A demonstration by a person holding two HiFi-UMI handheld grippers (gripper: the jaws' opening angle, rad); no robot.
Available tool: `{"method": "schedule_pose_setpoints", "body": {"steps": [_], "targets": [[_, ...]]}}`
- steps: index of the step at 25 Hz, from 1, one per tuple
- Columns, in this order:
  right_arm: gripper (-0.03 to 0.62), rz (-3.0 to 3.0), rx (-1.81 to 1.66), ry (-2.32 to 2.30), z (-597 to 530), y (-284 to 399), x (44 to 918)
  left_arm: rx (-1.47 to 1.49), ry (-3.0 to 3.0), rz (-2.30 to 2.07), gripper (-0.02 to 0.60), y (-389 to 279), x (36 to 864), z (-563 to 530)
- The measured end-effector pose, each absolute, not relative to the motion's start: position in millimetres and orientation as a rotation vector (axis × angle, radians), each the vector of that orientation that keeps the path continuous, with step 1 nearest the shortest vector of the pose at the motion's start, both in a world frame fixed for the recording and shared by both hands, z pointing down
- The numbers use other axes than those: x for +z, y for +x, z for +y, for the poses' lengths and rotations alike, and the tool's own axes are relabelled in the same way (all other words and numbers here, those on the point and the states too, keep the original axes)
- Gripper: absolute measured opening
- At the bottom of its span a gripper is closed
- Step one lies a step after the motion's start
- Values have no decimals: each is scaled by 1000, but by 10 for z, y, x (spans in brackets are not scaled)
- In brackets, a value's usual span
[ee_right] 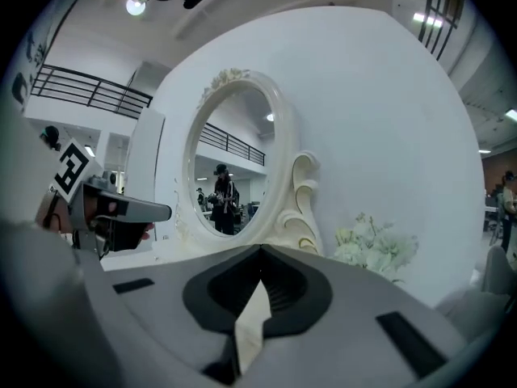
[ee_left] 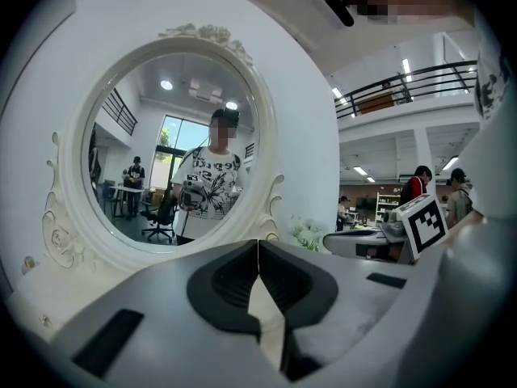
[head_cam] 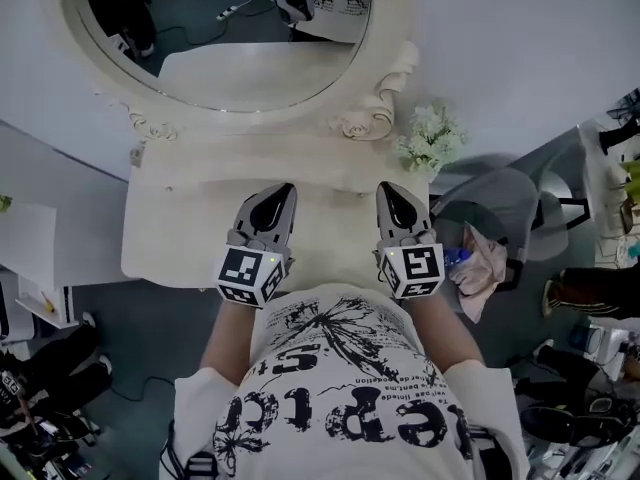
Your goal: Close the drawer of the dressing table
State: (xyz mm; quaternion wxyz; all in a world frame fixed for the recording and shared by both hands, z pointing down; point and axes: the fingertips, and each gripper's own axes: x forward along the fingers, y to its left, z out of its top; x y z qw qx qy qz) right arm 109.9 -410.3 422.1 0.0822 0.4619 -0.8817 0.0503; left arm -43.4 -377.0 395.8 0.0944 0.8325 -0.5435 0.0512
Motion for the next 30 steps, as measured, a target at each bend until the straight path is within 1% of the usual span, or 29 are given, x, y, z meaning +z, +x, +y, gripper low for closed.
{"method": "schedule_pose_setpoints", "body": {"steps": [6, 30], "targets": [[17, -2648, 139, 1369, -4081, 1138, 4171, 148, 2512, -1598, 20, -353, 3849, -3804], [17, -2672, 161, 1384, -3955, 1079, 4122, 140, 2525, -1562, 20, -264, 3836, -3674]]}}
